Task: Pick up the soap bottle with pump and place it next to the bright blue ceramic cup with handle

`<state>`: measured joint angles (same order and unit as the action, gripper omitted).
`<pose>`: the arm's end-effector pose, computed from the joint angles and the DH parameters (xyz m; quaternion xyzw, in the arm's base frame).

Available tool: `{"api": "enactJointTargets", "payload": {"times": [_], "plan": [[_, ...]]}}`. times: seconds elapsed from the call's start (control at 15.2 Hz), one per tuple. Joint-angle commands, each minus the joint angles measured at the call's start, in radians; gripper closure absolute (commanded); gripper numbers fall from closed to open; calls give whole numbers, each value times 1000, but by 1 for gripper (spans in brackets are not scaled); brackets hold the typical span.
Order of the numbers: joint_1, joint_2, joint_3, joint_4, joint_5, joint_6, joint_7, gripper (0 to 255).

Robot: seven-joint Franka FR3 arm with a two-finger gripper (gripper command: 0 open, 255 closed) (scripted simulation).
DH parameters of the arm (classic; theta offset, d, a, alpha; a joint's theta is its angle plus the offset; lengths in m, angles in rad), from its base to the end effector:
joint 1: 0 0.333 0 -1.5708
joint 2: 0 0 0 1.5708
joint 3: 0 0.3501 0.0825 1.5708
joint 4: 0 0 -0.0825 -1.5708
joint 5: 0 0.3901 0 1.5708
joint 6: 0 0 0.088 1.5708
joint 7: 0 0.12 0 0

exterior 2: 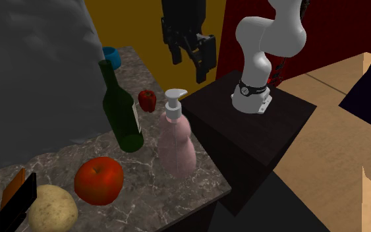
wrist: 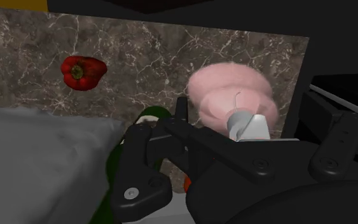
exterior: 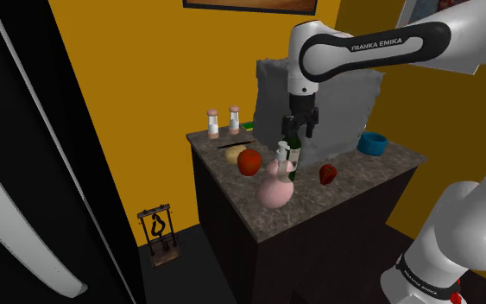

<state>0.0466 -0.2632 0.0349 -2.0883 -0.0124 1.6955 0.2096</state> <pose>0.4571 0.0374 0.5438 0.9958 -0.0636 -0.0626 0.0199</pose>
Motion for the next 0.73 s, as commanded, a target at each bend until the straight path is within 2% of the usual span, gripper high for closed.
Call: {"api": "enactJointTargets", "payload": {"times": [0.0, 0.2, 0.26, 0.66], "plan": [[0, 80, 3, 75, -10, 13, 1, 0], [6, 193, 13, 189, -24, 21, 12, 0], [6, 199, 14, 196, -25, 21, 12, 0], [5, 196, 12, 112, -25, 102, 13, 0]]}}
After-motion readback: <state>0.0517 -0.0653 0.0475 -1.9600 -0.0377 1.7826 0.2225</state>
